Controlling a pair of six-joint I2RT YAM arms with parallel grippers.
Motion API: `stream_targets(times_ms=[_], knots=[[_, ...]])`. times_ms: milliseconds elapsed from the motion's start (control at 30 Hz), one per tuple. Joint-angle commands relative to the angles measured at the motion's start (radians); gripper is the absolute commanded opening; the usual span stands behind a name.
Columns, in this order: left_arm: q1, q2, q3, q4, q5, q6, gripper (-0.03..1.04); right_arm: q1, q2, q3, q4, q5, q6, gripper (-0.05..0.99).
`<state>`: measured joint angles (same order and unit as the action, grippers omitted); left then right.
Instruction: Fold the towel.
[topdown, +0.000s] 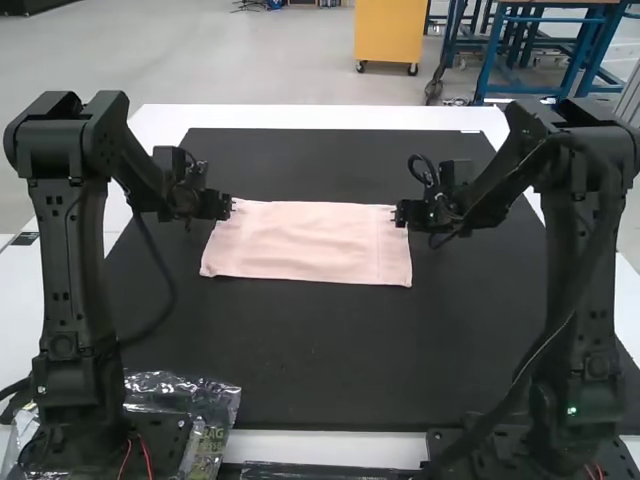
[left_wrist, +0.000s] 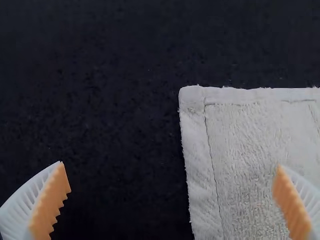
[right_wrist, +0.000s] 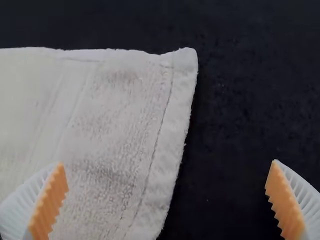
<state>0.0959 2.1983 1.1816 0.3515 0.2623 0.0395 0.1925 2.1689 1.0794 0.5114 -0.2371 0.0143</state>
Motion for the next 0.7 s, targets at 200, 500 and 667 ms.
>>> stream_targets(times_ms=[200,500,667], knots=[[-0.022,0.014,0.018,-0.063,0.005,0.043,0.95,0.042,0.032,0.040,-0.013,0.001,-0.030,0.91],[-0.030,0.028,0.006,-0.062,-0.014,0.053,0.92,0.041,0.051,0.042,-0.022,0.042,-0.066,0.91],[-0.035,0.046,-0.007,-0.046,-0.015,0.085,0.80,0.039,0.062,0.037,-0.036,0.019,-0.083,0.38]])
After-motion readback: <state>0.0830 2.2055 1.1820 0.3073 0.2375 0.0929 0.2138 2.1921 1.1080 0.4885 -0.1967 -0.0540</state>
